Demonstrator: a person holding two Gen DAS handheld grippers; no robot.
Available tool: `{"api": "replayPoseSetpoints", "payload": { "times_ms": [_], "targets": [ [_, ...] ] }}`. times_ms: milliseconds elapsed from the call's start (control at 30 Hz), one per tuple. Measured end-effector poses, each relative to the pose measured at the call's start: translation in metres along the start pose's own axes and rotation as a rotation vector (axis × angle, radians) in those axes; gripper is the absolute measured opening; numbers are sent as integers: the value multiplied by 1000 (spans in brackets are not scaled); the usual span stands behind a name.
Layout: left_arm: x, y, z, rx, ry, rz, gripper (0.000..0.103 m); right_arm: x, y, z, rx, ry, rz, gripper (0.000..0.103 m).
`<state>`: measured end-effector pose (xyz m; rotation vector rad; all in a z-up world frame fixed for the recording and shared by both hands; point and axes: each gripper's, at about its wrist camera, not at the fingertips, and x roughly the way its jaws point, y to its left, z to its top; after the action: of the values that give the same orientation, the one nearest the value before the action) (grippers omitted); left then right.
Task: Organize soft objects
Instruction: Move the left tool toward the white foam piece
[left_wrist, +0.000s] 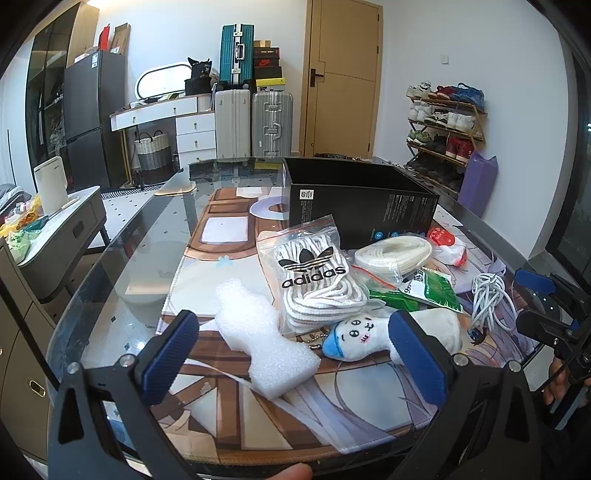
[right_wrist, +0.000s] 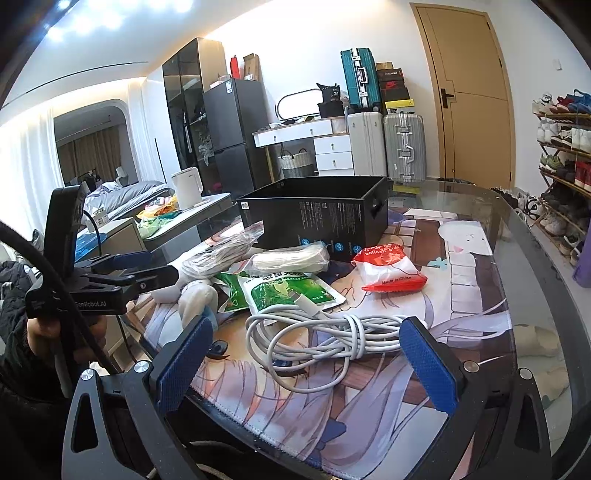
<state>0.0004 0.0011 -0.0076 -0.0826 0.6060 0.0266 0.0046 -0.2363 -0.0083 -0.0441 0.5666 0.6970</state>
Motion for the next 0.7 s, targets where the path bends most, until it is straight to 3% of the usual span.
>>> {"api": "replayPoseSetpoints", "payload": {
  "times_ms": [700],
  "targets": [
    [-6, 5, 2, 0, -64, -50, 103, 0, -5, 0, 15, -8, -5, 102]
  ]
}}
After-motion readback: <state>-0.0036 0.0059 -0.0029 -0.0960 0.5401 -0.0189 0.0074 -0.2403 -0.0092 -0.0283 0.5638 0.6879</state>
